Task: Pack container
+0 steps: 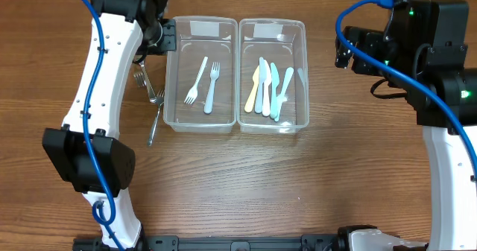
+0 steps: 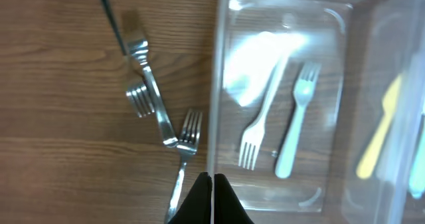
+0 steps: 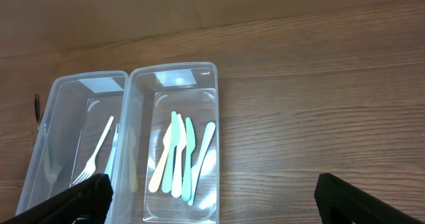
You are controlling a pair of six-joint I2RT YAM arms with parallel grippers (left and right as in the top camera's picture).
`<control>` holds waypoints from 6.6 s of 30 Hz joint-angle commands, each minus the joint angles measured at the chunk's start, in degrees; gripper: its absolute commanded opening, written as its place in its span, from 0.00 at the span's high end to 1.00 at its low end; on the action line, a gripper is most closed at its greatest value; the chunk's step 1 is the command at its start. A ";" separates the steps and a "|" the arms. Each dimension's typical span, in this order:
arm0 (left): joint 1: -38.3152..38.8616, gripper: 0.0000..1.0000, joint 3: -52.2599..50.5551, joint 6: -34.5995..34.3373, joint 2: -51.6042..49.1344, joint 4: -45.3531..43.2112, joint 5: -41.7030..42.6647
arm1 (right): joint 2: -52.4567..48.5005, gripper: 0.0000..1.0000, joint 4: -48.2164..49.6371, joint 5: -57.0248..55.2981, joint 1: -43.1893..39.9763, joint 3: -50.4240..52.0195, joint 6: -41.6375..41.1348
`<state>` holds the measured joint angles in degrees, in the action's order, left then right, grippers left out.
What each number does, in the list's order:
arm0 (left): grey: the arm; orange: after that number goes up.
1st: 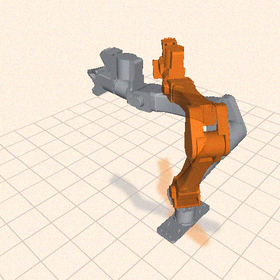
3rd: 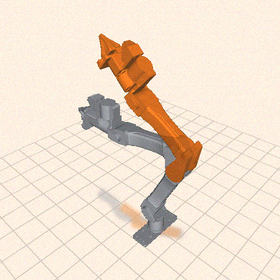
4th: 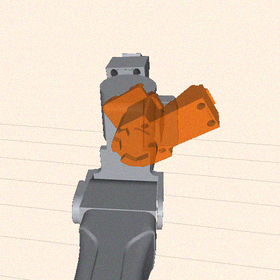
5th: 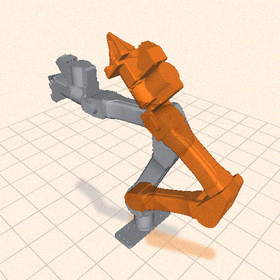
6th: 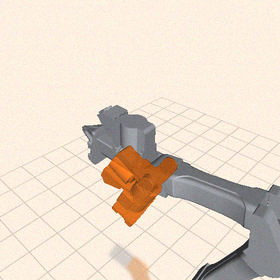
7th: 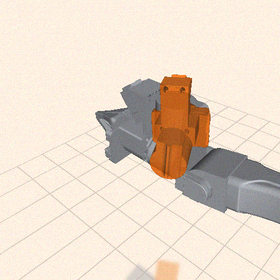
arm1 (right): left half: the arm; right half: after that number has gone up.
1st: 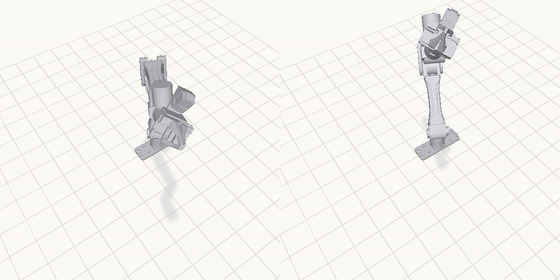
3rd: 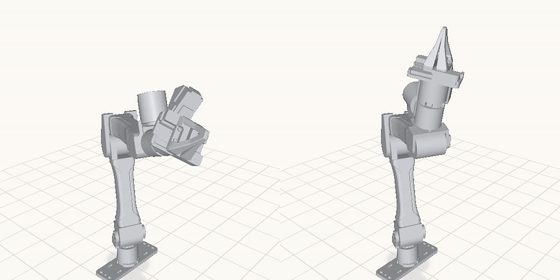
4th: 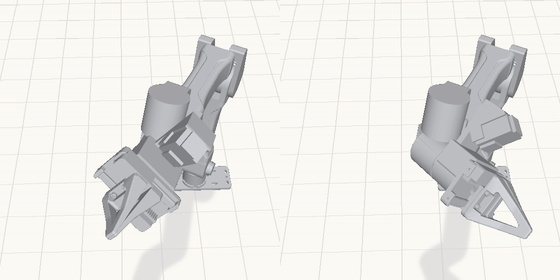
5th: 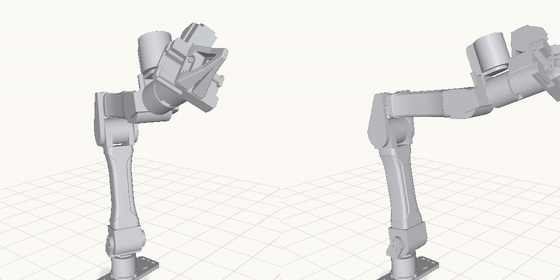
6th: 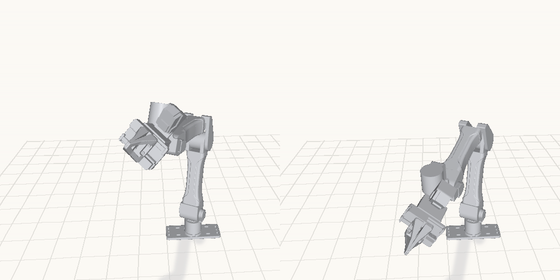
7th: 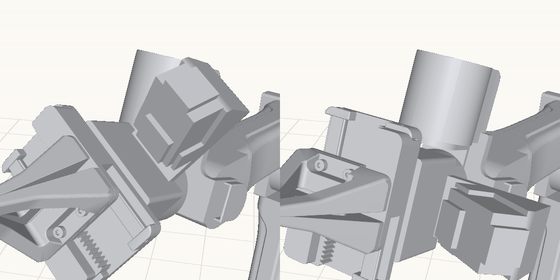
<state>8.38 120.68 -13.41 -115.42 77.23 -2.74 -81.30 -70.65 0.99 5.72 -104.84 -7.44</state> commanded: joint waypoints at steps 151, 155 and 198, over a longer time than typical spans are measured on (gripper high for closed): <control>14.14 0.96 -0.96 -2.38 -6.10 5.07 3.52 | -0.11 0.00 0.22 -0.94 -0.22 -0.24 0.20; 15.32 0.96 -6.12 -4.00 -6.10 0.96 1.07 | -0.11 0.00 0.22 -0.94 -0.22 -0.24 0.20; -8.81 0.12 2.93 -3.15 -6.80 -0.63 -0.87 | -0.11 0.00 0.22 -0.94 -0.22 -0.24 0.22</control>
<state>3.77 123.79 -16.64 -122.21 78.89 -2.63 -81.30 -70.63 0.78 5.69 -104.84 -7.44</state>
